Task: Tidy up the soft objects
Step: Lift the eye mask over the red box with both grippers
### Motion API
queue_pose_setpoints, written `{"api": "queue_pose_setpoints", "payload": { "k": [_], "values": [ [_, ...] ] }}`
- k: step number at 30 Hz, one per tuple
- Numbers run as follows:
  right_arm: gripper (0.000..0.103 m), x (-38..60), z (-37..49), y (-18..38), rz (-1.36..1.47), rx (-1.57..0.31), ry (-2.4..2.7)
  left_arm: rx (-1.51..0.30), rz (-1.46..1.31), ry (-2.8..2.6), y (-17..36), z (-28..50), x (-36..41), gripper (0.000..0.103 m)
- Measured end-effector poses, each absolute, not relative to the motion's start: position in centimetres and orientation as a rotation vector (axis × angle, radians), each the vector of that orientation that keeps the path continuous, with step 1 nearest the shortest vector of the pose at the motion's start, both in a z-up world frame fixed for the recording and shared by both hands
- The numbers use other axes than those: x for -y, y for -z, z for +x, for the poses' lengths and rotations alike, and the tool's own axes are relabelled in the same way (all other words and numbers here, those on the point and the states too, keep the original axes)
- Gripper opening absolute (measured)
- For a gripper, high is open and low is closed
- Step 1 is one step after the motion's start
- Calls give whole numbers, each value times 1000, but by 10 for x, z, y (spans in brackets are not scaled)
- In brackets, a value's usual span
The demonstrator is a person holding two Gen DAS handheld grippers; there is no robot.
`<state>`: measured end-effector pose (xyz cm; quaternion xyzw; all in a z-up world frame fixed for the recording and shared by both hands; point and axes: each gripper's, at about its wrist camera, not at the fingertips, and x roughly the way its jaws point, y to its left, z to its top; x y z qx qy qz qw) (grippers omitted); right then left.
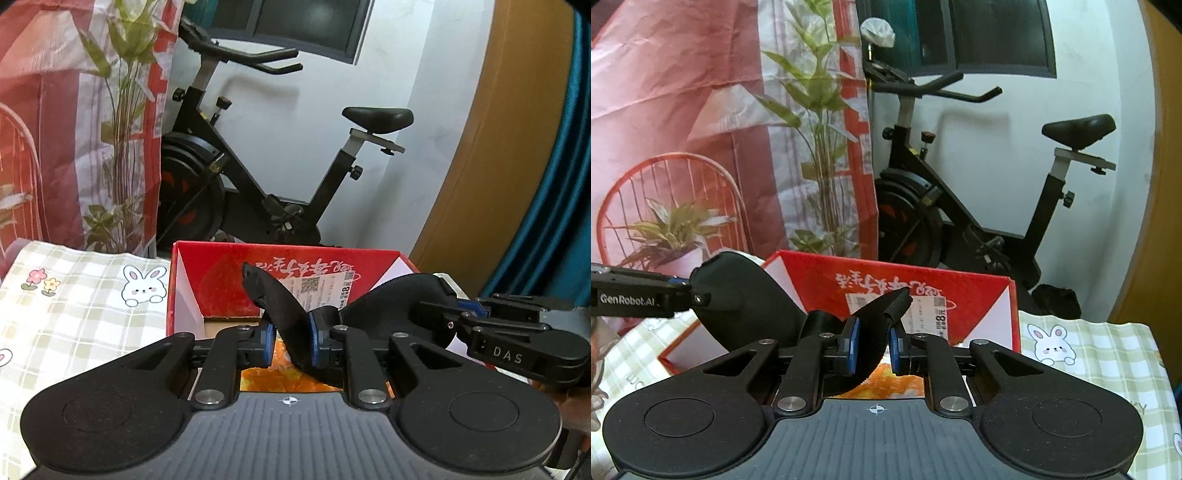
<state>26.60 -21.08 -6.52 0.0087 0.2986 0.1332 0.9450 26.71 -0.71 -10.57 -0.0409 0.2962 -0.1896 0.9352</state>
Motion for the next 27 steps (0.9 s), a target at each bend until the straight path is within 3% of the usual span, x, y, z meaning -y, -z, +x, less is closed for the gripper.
{"api": "queue_pose_setpoints", "payload": {
  "k": [20,24,25,27],
  "values": [
    [15,202,293,113,-12,-789,-214,-822,27,417,153,296,32,19],
    [22,203,292,108,-36,-778,-204,-821,28,414,151,296,32,20],
    [25,204,291,107,-41,-772,-197,-812,39,412,149,295,33,23],
    [29,205,289,104,-50,-761,-191,-800,61,406,146,293,35,40]
  ]
}}
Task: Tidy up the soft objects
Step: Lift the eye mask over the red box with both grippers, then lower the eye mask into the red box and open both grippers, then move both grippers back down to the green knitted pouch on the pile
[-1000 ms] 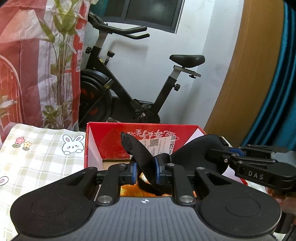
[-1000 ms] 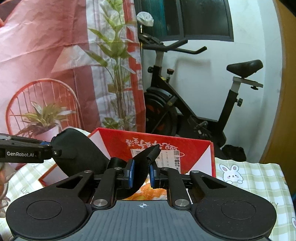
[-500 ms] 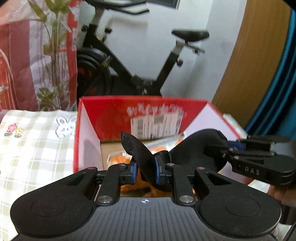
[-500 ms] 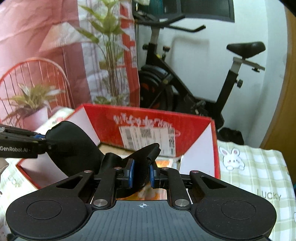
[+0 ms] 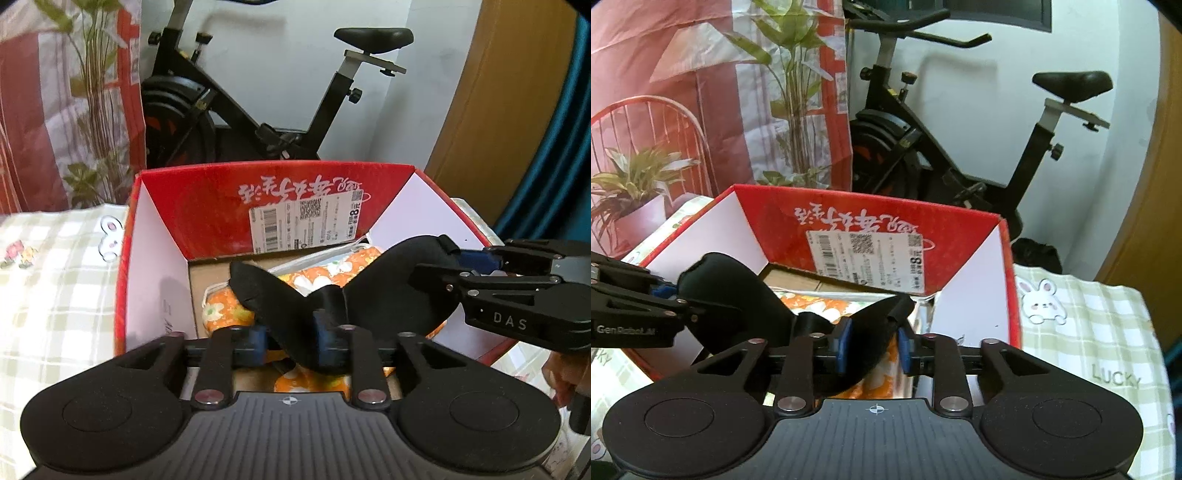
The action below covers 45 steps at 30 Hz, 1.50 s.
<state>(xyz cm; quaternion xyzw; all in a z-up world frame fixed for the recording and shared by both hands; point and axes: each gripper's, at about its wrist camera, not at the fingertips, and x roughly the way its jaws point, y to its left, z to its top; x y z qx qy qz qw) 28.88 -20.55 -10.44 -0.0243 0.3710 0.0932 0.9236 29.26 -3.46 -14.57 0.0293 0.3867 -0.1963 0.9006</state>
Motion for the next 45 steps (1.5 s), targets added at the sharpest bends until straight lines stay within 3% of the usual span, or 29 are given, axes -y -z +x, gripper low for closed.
{"api": "queue_pose_setpoints", "payload": {
  "k": [1,2,6,8,10,12,13,29,45],
  "values": [
    [31,206,287,103,-56,-757,-185,-792,67,405,143,291,35,55],
    [33,207,286,101,-58,-752,-183,-778,70,404,140,289,35,63],
    [62,209,278,91,-64,-722,-176,-753,82,389,128,282,33,80],
    [69,209,273,85,-70,-709,-179,-727,80,383,121,277,30,92],
    [88,209,267,78,-64,-697,-179,-707,69,384,113,271,27,98],
    [101,210,260,71,-53,-674,-178,-697,52,387,106,265,24,101],
    [102,211,258,68,-47,-666,-177,-693,45,386,102,262,22,103],
    [103,219,193,40,78,-577,-159,-600,54,310,74,195,1,103],
    [103,206,102,52,96,-551,-145,-631,19,290,101,118,-16,103]
  ]
}}
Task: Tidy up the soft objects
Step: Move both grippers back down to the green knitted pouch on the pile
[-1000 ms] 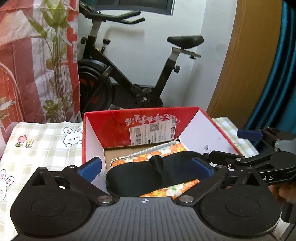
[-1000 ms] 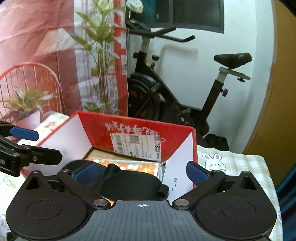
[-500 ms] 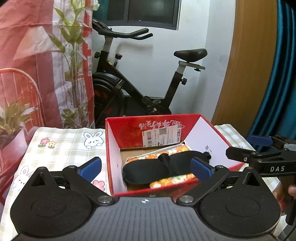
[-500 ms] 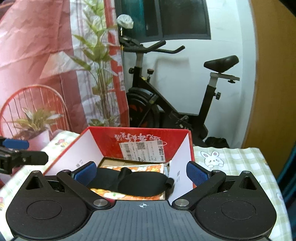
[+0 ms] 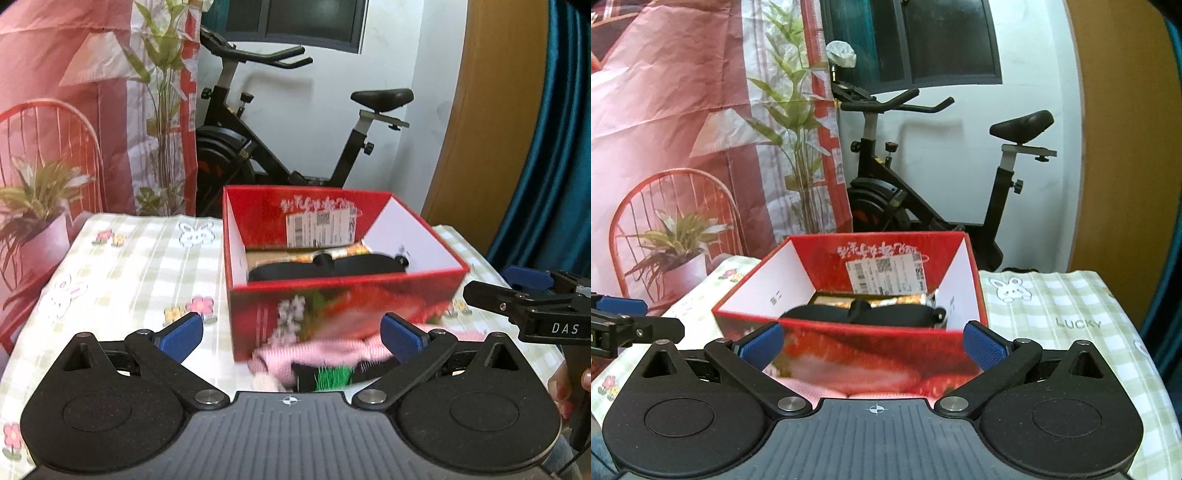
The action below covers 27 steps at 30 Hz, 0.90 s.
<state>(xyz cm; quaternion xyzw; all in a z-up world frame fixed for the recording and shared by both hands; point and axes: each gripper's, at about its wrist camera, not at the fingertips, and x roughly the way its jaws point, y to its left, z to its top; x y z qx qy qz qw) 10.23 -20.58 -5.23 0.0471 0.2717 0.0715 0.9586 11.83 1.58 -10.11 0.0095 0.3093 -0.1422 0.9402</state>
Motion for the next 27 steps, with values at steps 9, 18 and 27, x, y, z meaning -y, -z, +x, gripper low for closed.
{"api": "queue_pose_setpoints", "payload": {
  "k": [9,18,27],
  "values": [
    [103,194,60,68,83,-568,-131,-674,0,293,121,96,-21,103],
    [103,189,45,82,75,-600,-127,-691,-24,268,132,88,-26,103],
    [103,185,44,90,71,-631,-133,-720,-54,265,140,89,-30,100]
  ]
}}
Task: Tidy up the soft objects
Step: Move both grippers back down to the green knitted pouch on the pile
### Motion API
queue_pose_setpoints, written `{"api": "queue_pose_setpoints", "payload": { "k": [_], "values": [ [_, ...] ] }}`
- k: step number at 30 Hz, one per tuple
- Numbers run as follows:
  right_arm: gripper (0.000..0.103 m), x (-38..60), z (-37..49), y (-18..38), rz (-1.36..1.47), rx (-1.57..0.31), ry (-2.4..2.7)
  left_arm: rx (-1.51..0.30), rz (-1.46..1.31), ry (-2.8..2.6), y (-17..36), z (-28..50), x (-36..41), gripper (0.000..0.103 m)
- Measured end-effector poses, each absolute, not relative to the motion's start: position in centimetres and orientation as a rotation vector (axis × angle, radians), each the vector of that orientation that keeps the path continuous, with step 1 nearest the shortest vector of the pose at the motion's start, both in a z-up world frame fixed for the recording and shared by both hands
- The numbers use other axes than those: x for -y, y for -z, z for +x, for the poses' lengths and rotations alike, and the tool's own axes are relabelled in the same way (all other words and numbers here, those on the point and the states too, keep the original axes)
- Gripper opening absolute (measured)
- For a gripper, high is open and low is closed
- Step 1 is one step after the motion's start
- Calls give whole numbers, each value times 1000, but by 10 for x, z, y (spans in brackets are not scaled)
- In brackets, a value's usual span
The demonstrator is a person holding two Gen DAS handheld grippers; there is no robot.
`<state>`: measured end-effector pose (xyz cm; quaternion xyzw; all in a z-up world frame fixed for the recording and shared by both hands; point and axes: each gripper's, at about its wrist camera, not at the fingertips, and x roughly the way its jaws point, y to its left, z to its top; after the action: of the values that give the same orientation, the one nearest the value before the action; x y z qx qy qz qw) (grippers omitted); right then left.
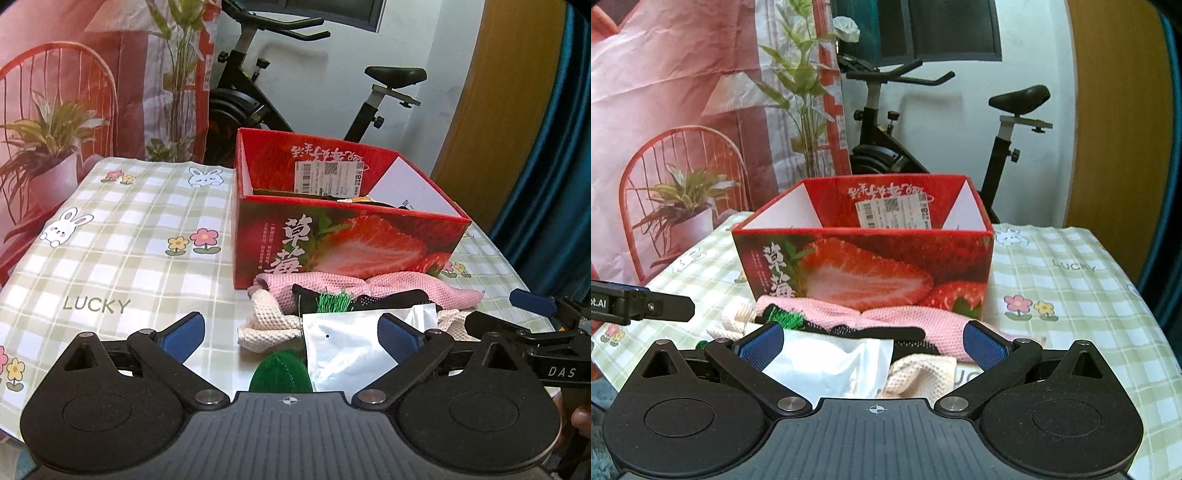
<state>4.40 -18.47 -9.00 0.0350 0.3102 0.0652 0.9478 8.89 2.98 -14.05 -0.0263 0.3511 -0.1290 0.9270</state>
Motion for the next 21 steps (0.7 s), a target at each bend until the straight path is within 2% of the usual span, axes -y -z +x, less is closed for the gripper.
{"api": "queue_pose_setpoints", "payload": {
  "k": [3,6,11,12,14,15,21],
  "values": [
    [103,187,45,93,81,-646,-135,-736,-71,265,144,90,-32,97],
    [102,187,47,98,85,-670,-141,-756,-96,274,149,91,-35,89],
    [95,185,49,110,85,-712,-168,-796,-124,314,160,93,-34,69],
    [92,184,49,112,86,-718,-173,-801,-125,323,162,93,-33,67],
    [85,183,49,116,87,-733,-183,-811,-126,335,166,93,-31,53],
    [83,183,49,118,91,-741,-188,-815,-123,336,167,92,-30,50],
    [82,181,50,122,97,-761,-217,-879,-102,289,176,95,-32,50]
  ]
}}
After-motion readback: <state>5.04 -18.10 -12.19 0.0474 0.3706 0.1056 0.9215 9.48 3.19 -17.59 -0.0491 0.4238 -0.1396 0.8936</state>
